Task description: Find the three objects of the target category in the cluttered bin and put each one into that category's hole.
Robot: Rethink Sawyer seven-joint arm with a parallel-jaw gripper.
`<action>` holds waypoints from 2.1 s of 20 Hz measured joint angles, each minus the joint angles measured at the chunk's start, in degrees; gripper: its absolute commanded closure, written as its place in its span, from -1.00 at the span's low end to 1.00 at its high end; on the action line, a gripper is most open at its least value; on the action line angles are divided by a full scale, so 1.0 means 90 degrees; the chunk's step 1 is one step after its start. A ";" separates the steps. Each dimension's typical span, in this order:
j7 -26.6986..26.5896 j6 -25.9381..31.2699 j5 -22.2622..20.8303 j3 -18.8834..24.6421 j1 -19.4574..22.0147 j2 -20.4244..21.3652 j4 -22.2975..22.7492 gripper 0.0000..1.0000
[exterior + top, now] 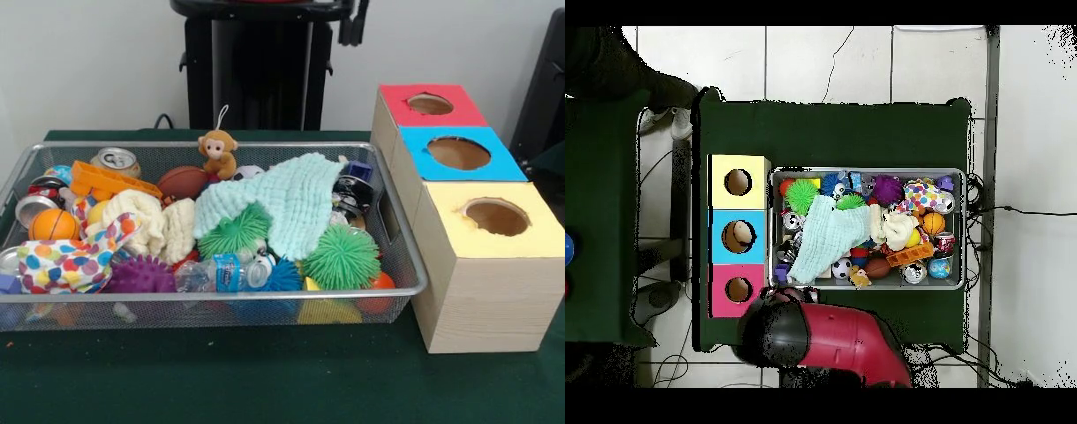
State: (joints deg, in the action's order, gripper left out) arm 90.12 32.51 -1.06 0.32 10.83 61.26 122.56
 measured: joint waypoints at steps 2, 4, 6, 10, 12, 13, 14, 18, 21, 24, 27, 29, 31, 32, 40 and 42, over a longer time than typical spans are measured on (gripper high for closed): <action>0.0000 -0.0001 -0.0095 0.0000 0.0137 -0.0149 -0.0087 1.00; 0.0000 -0.0021 -0.0211 0.0003 0.0220 -0.0261 -0.0147 1.00; 0.0000 -0.0047 -0.0323 0.0020 0.0272 -0.0349 -0.0190 1.00; 0.0000 -0.0114 -0.0512 0.0110 0.0370 -0.0499 -0.0260 1.00; 0.0000 -0.0114 -0.0575 0.0178 0.0432 -0.0569 -0.0305 1.00; 0.0000 -0.0116 -0.0596 0.0216 0.0463 -0.0603 -0.0332 1.00; 0.0000 -0.0116 -0.0604 0.0239 0.0483 -0.0634 -0.0357 1.00; 0.0000 -0.0117 -0.0613 0.0291 0.0548 -0.0793 -0.0488 1.00; 0.0000 -0.0116 -0.0625 0.0328 0.0605 -0.0922 -0.0583 1.00; 0.0000 -0.0117 -0.0690 0.0383 0.0662 -0.1034 -0.0675 1.00; 0.0000 -0.0117 -0.0778 0.0426 0.0685 -0.1123 -0.0760 1.00; 0.0000 -0.0116 -0.0836 0.0447 0.0685 -0.1160 -0.0801 1.00; 0.0000 -0.0118 -0.0891 0.0469 0.0685 -0.1170 -0.0824 1.00; 0.0000 -0.0124 -0.0910 0.0479 0.0685 -0.1171 -0.0829 1.00; 0.0000 -0.0243 -0.1116 0.0622 0.0685 -0.1171 -0.0832 1.00; 0.0000 -0.0260 -0.1115 0.0641 0.0685 -0.1174 -0.0833 1.00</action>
State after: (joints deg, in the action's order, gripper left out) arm 90.12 30.17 -11.09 6.09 17.00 50.70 115.06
